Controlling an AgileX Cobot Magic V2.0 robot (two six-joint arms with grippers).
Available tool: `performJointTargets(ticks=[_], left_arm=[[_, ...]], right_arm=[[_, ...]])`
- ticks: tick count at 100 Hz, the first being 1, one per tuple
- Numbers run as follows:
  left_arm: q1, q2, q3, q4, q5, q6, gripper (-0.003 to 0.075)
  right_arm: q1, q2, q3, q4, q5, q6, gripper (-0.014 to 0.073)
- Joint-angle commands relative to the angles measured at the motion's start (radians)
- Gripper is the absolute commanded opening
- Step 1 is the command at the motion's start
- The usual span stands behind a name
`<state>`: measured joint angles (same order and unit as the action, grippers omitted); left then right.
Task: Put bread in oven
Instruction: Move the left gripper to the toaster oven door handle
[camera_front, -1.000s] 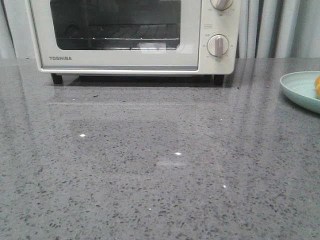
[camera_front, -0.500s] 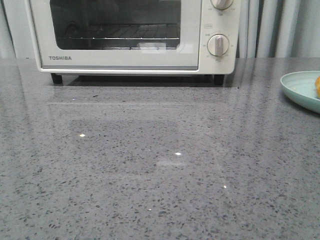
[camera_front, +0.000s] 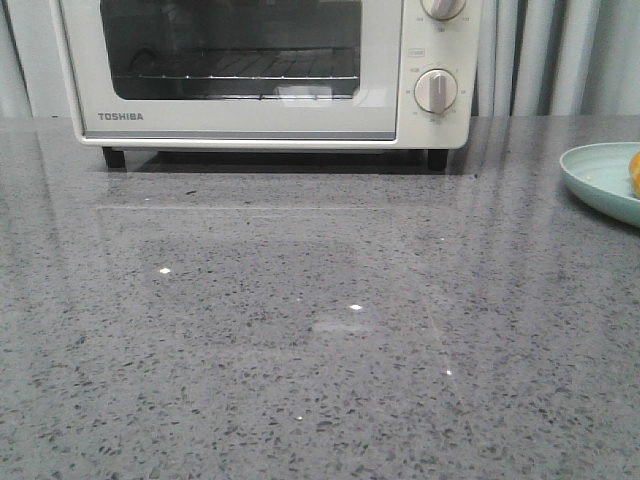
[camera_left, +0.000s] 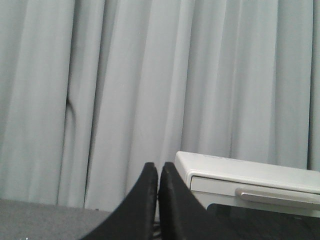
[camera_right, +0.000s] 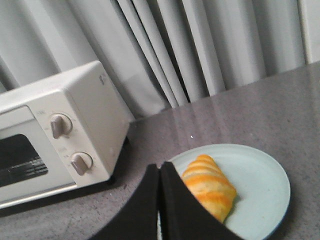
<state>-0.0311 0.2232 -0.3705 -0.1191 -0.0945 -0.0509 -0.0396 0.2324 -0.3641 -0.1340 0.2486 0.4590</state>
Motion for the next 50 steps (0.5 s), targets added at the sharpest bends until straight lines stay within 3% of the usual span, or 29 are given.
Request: performJointTargets(ticks=[1, 21, 34, 50], left_arm=[[-0.007, 0.110, -0.108, -0.004, 0.006, -0.013, -0.0022], [-0.088, 0.359, -0.244, -0.004, -0.026, -0.013, -0.0021], [-0.195, 0.512, -0.338, -0.004, -0.044, -0.013, -0.0021], [-0.326, 0.683, -0.472, -0.002, -0.051, -0.013, -0.0021]], right_arm=[[0.002, 0.079, -0.066, -0.011, -0.035, -0.026, -0.0066], [0.006, 0.171, -0.110, -0.011, -0.088, -0.052, -0.0066], [0.030, 0.215, -0.166, -0.011, 0.009, -0.060, -0.0067], [0.087, 0.248, -0.222, -0.011, 0.121, -0.173, -0.0067]])
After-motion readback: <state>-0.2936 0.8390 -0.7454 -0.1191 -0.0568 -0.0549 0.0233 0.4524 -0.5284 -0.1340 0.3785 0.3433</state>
